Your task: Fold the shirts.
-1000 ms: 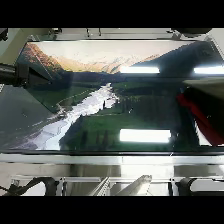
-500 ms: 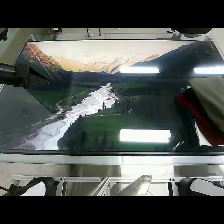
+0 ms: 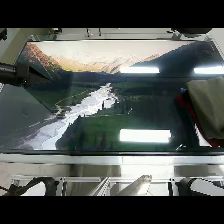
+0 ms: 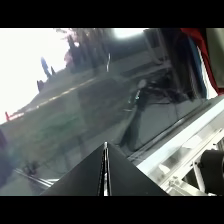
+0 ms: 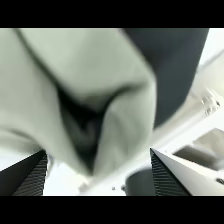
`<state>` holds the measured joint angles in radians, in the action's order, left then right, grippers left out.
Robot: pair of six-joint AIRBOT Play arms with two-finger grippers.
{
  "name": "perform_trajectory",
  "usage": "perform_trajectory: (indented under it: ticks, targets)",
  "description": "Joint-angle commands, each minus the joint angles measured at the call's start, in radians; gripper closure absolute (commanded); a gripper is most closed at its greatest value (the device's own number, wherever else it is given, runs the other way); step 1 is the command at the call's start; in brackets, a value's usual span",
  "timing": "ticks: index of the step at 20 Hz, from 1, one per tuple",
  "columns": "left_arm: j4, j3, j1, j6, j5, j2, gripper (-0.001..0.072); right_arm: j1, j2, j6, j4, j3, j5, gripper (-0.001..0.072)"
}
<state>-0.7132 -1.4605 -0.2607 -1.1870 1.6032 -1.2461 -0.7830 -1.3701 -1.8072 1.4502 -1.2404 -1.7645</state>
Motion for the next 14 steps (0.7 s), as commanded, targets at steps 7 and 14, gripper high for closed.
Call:
perform_trajectory:
  ticks: [7,14]
  targets:
    - [0.003,0.000,0.000,0.000,-0.009,0.001,0.0689,0.002,0.042,0.024,-0.461,-0.157,-0.063,0.0005]
    - [0.009,0.000,0.001,-0.013,0.003,0.001,0.0690,0.161,0.077,0.080,-0.643,-0.156,0.179,0.0695]
